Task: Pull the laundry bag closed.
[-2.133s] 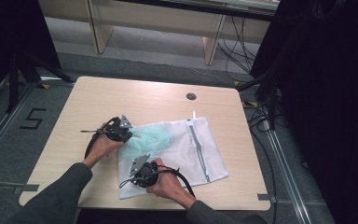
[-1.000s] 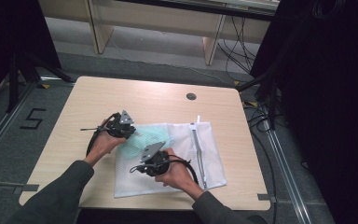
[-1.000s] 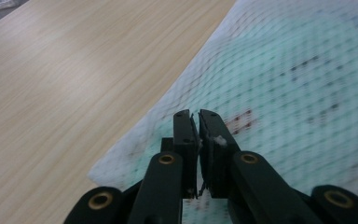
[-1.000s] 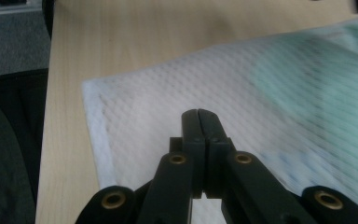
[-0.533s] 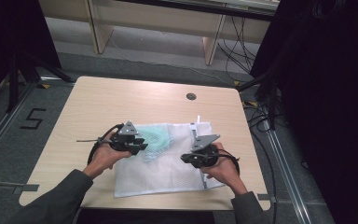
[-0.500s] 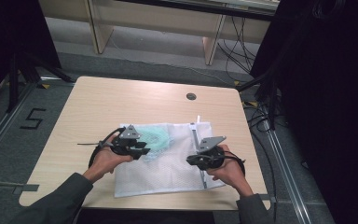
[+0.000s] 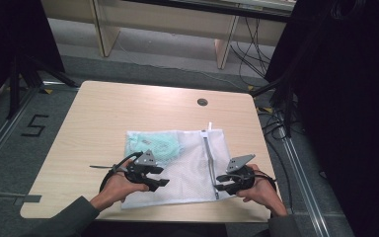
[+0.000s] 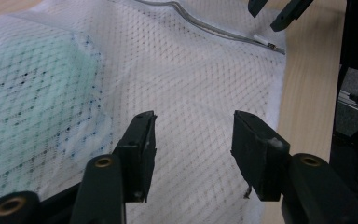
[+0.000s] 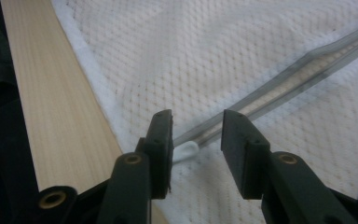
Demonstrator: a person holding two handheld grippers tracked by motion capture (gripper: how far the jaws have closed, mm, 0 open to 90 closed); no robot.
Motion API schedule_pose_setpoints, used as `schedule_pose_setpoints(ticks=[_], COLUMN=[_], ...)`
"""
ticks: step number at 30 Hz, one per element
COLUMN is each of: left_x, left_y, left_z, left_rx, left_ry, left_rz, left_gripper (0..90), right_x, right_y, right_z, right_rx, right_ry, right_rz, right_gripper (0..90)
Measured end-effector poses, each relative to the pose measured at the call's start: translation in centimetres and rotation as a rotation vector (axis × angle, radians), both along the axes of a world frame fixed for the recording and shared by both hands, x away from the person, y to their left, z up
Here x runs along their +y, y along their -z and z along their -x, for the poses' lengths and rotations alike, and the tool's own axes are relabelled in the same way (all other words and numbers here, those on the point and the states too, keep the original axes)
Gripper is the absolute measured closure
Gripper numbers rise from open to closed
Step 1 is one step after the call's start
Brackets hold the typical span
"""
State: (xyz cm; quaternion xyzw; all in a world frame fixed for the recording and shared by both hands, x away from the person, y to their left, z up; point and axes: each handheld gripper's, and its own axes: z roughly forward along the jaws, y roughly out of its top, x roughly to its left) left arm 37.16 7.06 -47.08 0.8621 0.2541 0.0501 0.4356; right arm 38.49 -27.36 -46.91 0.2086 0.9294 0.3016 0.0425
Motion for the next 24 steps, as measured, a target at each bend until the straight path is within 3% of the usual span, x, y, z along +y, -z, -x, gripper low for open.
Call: schedule_pose_setpoints(ticks=[5, 9, 13, 14, 15, 16, 17, 23, 24], left_x=[0.0, -0.1, -0.1, -0.1, -0.1, -0.1, -0.1, 0.0, 0.1], left_y=[-0.1, 0.1, 0.2, 0.2, 0.2, 0.1, 0.2, 0.1, 0.1], left_z=[0.2, 0.3, 0.3, 0.3, 0.3, 0.3, 0.3, 0.2, 0.1], left_rx=[-0.016, 0.006, -0.008, -0.01, -0.01, -0.011, -0.003, -0.013, -0.015], left_ry=[0.02, 0.014, 0.022, 0.022, 0.022, 0.022, 0.009, 0.02, 0.019], left_rz=[-0.017, -0.015, -0.025, -0.027, -0.027, -0.033, -0.033, -0.039, -0.04], left_gripper=[46.9, 46.5, 45.8, 45.6, 45.3, 45.3, 45.2, 43.9, 43.7], right_x=[0.3, 0.4, 0.6, 0.6, 0.7, 0.8, 0.8, 0.7, 0.8], right_y=[0.7, 1.1, 1.4, 1.5, 1.4, 1.5, 1.5, 1.2, 1.1], right_z=[0.1, 0.0, 0.0, -0.2, 0.1, 0.1, -0.1, 0.1, 0.3], right_rx=[0.05, 0.07, 0.081, 0.061, 0.087, 0.09, 0.068, 0.07, 0.087], right_ry=[-0.033, -0.04, -0.05, -0.08, -0.053, -0.059, -0.096, -0.097, -0.097], right_rz=[0.027, 0.036, 0.037, 0.046, 0.052, 0.053, 0.053, 0.054, 0.04], right_gripper=[55.5, 52.2, 51.6, 51.6, 51.7, 51.9, 52.6, 58.7, 61.4])
